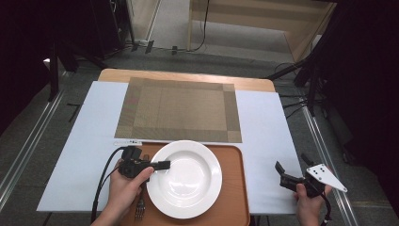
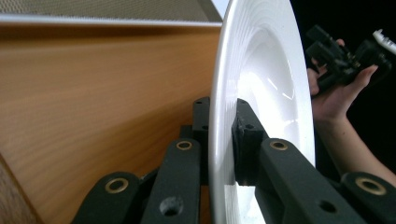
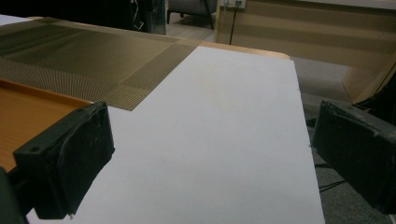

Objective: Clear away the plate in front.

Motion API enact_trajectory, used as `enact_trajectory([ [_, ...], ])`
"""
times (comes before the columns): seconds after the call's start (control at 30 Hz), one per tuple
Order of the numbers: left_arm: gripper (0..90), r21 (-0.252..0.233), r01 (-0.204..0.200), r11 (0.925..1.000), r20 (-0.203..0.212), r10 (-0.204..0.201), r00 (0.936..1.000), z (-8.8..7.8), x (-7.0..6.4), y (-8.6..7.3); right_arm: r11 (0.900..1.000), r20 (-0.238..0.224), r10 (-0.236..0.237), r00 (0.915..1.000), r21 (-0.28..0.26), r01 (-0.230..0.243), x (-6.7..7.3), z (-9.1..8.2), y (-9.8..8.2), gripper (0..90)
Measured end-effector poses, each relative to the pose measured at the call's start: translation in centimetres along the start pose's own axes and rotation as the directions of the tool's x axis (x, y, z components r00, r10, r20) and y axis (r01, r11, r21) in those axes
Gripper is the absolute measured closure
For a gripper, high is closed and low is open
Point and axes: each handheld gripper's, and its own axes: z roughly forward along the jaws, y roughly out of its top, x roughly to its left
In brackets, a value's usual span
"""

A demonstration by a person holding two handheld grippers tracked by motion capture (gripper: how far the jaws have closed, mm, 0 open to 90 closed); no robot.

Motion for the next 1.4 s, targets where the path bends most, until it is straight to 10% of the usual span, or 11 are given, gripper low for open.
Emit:
enact_trajectory([
  [0.73, 81.1, 0.101, -0.005, 0.9949, -0.061, 0.011, 0.9981, 1.4, 0.5, 0.1, 1.000, 0.005, -0.006, 1.0000, 0.000, 0.006, 0.0, 0.1, 0.0, 0.0],
  [1.23, 69.0, 0.139, -0.091, 0.9860, -0.224, 0.121, 0.9670, 1.7, 0.0, 0.5, 1.000, 0.007, 0.001, 1.0000, 0.003, -0.001, 0.0, 0.1, 0.0, 0.0],
  [1.33, 63.9, 0.147, -0.116, 0.9823, -0.290, 0.155, 0.9444, 1.6, -0.1, 0.5, 1.000, 0.006, 0.001, 1.0000, 0.004, -0.002, 0.0, 0.1, 0.0, 0.0],
  [1.4, 64.0, 0.152, -0.116, 0.9816, -0.271, 0.154, 0.9501, 1.3, 0.0, 0.6, 1.000, 0.006, 0.002, 1.0000, 0.003, -0.002, 0.0, 0.1, 0.0, 0.0],
])
